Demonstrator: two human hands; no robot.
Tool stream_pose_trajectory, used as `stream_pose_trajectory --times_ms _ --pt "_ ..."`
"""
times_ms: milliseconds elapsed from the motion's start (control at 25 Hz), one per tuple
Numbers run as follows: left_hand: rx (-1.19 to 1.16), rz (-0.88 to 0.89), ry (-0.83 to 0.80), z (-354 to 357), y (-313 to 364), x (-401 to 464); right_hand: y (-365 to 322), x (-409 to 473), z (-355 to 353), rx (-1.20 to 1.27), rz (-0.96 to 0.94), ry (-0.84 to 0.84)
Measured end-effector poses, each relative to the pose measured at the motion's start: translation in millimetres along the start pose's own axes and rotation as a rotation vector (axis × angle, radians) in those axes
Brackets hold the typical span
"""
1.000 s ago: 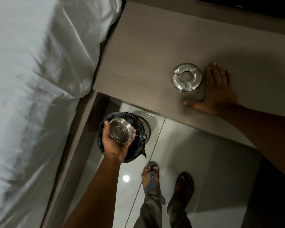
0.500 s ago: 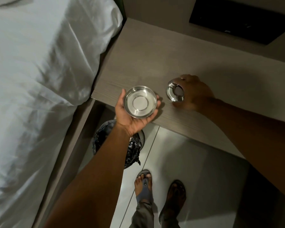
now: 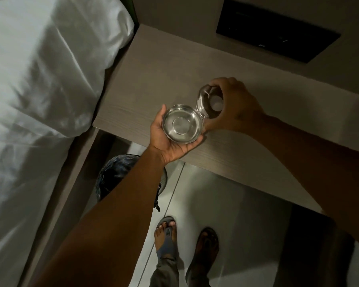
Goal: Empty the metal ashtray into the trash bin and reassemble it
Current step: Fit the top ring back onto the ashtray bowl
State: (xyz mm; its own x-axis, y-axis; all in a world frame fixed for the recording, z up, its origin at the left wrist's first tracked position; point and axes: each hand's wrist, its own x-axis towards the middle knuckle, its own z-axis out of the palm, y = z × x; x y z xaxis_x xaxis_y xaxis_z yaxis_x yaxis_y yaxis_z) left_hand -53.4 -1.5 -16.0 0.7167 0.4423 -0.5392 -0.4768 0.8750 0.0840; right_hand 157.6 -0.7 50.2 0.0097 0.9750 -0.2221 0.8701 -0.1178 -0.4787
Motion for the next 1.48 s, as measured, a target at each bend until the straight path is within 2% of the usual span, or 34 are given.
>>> stream_pose_trajectory --times_ms 80,240,360,560,720,880,1120,1320,1480 --pt "0.006 0.011 -0.015 8.5 -3.8 11.0 -7.7 -7.6 -12.3 0.0 -0.136 -0.011" --pt "0.037 -0.01 -0.11 26.8 -16.9 33.9 -23.3 -15.3 -15.5 -0.145 -0.3 -0.206" --pt "0.025 0.002 -0.09 33.1 -21.8 44.2 -20.9 -15.6 -18.2 -0.193 -0.351 -0.149" --pt "0.025 0.026 -0.113 35.3 -25.8 50.9 -11.6 -15.6 -18.6 -0.189 -0.348 -0.113" --pt "-0.002 0.062 -0.059 38.7 -34.8 51.3 -8.1 -18.0 -14.6 -0.218 -0.326 -0.134" --pt "-0.055 0.119 -0.044 47.3 -40.5 55.5 -11.1 -13.5 -14.0 -0.261 -0.395 -0.096" --pt "-0.101 0.14 -0.049 43.1 -48.8 53.7 -10.3 -7.0 -17.2 -0.318 -0.372 -0.208" --pt "-0.092 0.133 0.008 41.7 -54.0 55.3 -12.4 -9.4 -16.6 -0.291 -0.3 -0.227" --pt "-0.159 0.147 0.065 38.4 -60.0 55.9 -23.3 -9.8 -10.7 -0.301 -0.129 -0.235"
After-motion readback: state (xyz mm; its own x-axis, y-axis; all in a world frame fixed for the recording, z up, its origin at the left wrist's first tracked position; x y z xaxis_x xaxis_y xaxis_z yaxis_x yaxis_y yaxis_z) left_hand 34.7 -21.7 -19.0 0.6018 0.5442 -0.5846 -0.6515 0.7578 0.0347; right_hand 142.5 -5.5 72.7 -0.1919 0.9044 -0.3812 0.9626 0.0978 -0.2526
